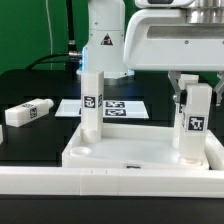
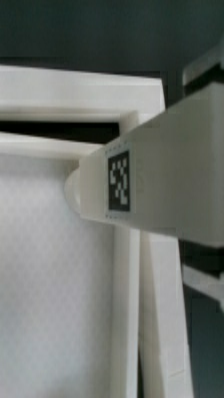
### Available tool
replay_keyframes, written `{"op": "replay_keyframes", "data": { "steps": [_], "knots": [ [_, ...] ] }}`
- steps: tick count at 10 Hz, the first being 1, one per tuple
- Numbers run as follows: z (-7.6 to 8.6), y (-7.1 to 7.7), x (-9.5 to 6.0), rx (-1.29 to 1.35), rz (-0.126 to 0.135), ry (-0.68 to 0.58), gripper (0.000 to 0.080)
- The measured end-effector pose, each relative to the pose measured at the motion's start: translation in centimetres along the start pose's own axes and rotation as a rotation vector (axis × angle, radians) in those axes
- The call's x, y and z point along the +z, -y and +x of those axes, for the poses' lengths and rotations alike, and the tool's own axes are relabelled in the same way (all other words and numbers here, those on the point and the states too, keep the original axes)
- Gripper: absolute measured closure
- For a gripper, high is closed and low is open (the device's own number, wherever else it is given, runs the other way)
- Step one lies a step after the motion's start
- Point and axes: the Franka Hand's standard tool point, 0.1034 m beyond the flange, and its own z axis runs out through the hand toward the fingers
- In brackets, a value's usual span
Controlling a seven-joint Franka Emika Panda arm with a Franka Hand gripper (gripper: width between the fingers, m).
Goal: Assemble desk
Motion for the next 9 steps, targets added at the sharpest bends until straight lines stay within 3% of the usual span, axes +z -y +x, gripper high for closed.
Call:
{"op": "replay_keyframes", "data": {
  "steps": [1, 6, 9],
  "knots": [
    [0.00, 0.00, 0.01, 0.057, 0.000, 0.000, 0.0510],
    [0.17, -0.21, 0.20, 0.565, 0.061, 0.002, 0.0509],
    [0.08, -0.11, 0.24, 0.828, 0.065, 0.015, 0.0509]
  ]
}}
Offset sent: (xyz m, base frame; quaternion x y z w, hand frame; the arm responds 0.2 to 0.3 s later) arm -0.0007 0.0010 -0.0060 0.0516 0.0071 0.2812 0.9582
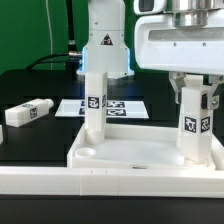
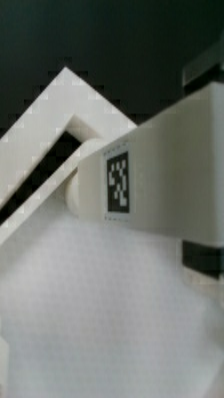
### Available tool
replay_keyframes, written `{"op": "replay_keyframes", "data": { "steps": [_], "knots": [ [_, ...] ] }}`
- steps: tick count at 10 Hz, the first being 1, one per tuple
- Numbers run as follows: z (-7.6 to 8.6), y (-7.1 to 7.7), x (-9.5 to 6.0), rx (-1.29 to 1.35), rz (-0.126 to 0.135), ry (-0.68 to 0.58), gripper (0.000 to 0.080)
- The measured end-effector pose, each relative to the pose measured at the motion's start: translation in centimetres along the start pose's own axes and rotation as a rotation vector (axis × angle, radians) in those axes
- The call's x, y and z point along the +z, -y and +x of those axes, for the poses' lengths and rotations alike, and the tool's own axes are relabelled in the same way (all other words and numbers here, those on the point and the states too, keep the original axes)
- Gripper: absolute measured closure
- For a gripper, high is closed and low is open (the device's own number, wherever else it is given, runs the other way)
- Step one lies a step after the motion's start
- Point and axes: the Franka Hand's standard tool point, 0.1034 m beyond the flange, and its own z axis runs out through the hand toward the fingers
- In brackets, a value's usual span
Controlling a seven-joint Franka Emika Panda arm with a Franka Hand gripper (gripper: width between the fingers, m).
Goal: Assemble desk
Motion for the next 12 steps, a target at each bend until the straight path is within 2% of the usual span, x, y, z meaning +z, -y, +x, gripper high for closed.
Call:
{"op": "replay_keyframes", "data": {
  "steps": [4, 8, 9, 10, 11, 12],
  "knots": [
    [-0.19, 0.09, 0.06, 0.321, -0.017, 0.020, 0.0509],
    [-0.49, 0.26, 0.10, 0.572, -0.017, 0.024, 0.0509],
    [-0.64, 0.33, 0.13, 0.648, -0.016, 0.028, 0.0413],
    [-0.75, 0.38, 0.16, 0.680, -0.016, 0.030, 0.0413],
    [-0.73, 0.38, 0.16, 0.648, -0.015, 0.030, 0.0208],
    [-0.69, 0.39, 0.15, 0.585, -0.013, 0.029, 0.0208]
  ]
}}
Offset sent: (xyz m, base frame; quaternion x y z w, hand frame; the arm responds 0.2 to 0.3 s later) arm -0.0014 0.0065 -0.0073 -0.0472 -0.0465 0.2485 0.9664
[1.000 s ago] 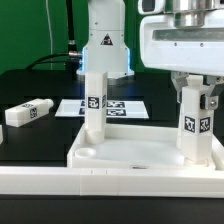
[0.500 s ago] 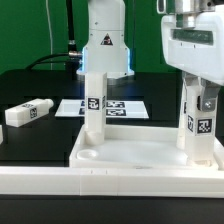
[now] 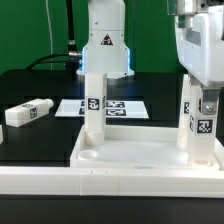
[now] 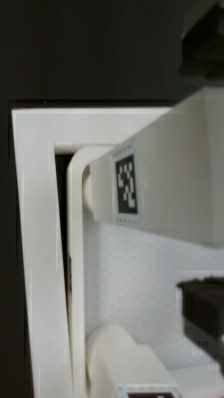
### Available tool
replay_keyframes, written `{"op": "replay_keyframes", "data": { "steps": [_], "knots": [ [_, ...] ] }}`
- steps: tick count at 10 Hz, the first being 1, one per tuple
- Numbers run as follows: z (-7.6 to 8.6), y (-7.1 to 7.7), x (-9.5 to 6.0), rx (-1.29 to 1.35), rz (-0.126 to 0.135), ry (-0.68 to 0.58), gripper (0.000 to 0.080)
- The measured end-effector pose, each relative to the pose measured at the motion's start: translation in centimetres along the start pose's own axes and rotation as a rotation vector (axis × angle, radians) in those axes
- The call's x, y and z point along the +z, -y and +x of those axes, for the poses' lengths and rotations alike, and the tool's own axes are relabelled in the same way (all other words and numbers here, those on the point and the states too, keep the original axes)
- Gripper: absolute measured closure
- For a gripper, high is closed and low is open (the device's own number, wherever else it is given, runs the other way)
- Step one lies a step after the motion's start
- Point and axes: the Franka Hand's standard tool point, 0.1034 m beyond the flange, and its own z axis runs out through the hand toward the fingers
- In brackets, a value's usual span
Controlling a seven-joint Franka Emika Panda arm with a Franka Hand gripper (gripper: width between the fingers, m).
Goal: Assemble desk
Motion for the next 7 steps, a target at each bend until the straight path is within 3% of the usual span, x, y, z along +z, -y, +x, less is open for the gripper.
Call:
{"op": "replay_keyframes", "data": {
  "steps": [2, 7],
  "knots": [
    [-0.23, -0.03, 0.02, -0.111, -0.001, -0.001, 0.0153],
    [-0.72, -0.04, -0.11, -0.515, 0.000, -0.004, 0.0150]
  ]
}}
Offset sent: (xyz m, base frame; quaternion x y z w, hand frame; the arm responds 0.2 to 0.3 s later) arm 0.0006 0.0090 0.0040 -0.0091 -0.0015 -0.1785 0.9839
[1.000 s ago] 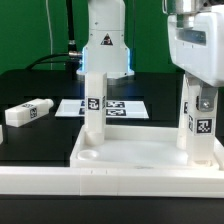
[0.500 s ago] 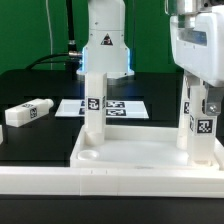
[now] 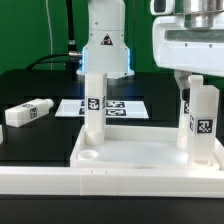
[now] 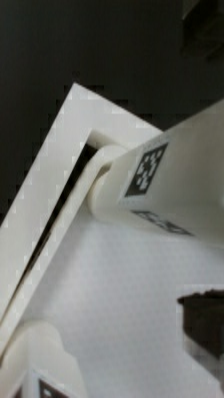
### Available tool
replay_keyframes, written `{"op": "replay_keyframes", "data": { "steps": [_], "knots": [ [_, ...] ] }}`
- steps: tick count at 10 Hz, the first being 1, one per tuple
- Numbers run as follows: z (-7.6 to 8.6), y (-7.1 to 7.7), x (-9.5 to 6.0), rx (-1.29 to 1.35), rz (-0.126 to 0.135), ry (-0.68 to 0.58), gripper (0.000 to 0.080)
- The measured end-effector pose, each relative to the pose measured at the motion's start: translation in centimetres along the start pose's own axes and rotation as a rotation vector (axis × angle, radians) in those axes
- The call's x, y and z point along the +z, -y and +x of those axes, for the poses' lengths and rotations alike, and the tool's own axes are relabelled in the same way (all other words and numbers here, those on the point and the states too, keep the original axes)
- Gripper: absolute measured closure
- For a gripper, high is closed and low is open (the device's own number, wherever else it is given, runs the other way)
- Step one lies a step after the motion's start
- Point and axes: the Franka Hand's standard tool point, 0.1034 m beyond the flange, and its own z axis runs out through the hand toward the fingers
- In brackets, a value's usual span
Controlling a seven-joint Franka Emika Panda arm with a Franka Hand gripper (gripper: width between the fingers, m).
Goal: Assemble desk
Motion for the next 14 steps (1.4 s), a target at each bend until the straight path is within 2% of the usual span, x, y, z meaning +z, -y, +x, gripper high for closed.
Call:
{"op": "replay_keyframes", "data": {
  "steps": [4, 5, 6, 9, 12, 14],
  "knots": [
    [0.17, -0.08, -0.01, -0.265, -0.004, -0.005, 0.0150],
    [0.10, -0.08, 0.01, -0.344, -0.012, -0.012, 0.0150],
    [0.09, -0.14, 0.03, -0.501, -0.033, -0.029, 0.0150],
    [0.25, -0.08, -0.10, -0.828, -0.045, -0.036, 0.0150],
    [0.21, -0.08, -0.07, -0.885, -0.049, -0.036, 0.0162],
    [0.25, -0.10, -0.07, -0.883, -0.049, -0.036, 0.0516]
  ]
}}
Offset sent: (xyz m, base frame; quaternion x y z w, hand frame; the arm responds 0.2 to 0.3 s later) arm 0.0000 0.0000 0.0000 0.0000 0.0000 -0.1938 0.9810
